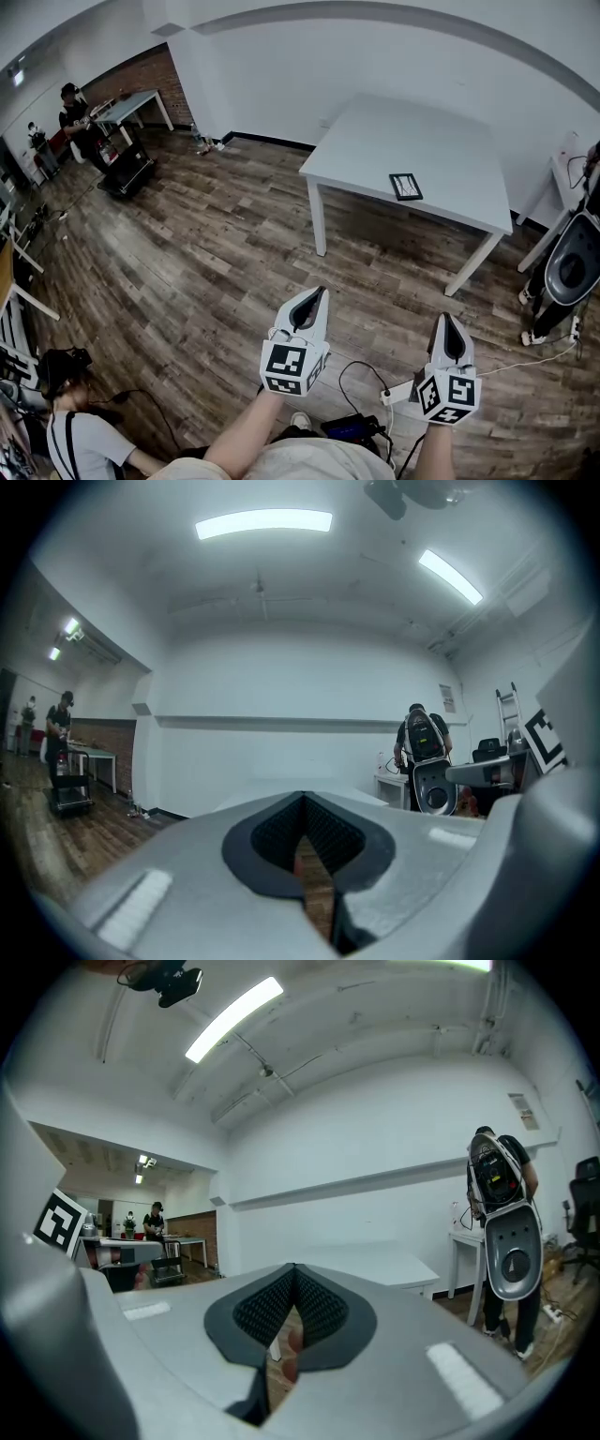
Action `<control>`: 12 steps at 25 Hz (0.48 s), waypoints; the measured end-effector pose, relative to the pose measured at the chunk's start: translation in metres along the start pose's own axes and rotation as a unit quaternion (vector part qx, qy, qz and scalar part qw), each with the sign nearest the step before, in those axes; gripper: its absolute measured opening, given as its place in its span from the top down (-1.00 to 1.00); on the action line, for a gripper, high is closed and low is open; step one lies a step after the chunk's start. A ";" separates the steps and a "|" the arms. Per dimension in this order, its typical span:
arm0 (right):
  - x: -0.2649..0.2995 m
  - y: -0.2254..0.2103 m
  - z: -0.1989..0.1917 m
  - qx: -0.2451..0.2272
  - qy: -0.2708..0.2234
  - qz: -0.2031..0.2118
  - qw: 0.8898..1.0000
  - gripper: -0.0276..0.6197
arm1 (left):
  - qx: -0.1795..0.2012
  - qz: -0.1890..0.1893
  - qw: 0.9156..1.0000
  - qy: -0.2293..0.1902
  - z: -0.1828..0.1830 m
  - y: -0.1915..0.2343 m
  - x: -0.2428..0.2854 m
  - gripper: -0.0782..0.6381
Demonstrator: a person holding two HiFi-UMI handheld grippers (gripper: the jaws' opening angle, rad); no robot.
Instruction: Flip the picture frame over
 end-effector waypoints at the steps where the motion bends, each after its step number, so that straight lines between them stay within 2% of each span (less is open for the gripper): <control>1: -0.001 -0.004 0.000 0.002 0.000 -0.001 1.000 0.83 | 0.001 -0.001 1.000 0.000 0.001 -0.004 0.002 0.78; 12: -0.003 -0.062 0.004 0.012 0.003 0.011 1.000 0.83 | 0.012 0.008 1.000 0.002 0.010 -0.055 0.024 0.78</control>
Point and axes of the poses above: the fingertips, and each gripper's own axes: x forward along the fingers, y to its left, z out of its top, the point moved 7 cm from there along -x, backward along the fingers, and after that the axes turned 8 degrees about x, right-handed, at the moved point
